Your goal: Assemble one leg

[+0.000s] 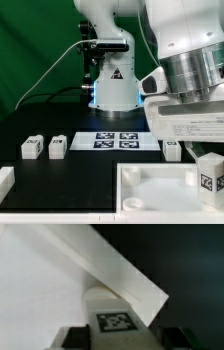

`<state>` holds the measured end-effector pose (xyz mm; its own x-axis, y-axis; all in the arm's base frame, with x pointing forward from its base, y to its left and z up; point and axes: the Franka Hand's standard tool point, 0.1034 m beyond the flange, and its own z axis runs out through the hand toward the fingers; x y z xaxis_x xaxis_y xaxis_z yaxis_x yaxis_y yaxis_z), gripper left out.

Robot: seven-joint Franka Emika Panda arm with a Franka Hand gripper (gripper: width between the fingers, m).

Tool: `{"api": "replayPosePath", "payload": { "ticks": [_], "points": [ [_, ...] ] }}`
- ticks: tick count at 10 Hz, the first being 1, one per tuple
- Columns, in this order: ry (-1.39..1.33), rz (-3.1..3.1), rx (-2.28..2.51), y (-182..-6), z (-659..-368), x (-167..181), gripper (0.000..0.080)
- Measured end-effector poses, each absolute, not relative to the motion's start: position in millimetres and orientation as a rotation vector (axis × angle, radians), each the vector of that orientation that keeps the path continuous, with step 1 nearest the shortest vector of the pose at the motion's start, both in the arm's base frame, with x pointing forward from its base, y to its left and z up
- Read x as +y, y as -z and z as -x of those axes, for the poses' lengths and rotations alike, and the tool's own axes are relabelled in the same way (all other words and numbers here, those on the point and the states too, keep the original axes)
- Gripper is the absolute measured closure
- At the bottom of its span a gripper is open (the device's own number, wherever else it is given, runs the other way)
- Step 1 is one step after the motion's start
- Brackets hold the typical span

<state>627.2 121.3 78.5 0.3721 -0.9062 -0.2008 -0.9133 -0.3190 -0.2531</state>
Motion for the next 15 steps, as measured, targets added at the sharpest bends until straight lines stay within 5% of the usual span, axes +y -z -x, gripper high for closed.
{"api": "replayPosePath", "payload": {
  "ticks": [5,10,12,15],
  "points": [
    [-0.044,2.342,1.546,-74.6,-621.6,122.0,0.0489],
    [0.086,2.819,0.623,-75.2,-615.0,117.4,0.0491],
    [0.127,2.88,0.307,-74.9,-615.2,115.7,0.0203],
    [0.285,2.977,-0.464,-82.2,-627.2,124.0,0.0153]
  ]
}}
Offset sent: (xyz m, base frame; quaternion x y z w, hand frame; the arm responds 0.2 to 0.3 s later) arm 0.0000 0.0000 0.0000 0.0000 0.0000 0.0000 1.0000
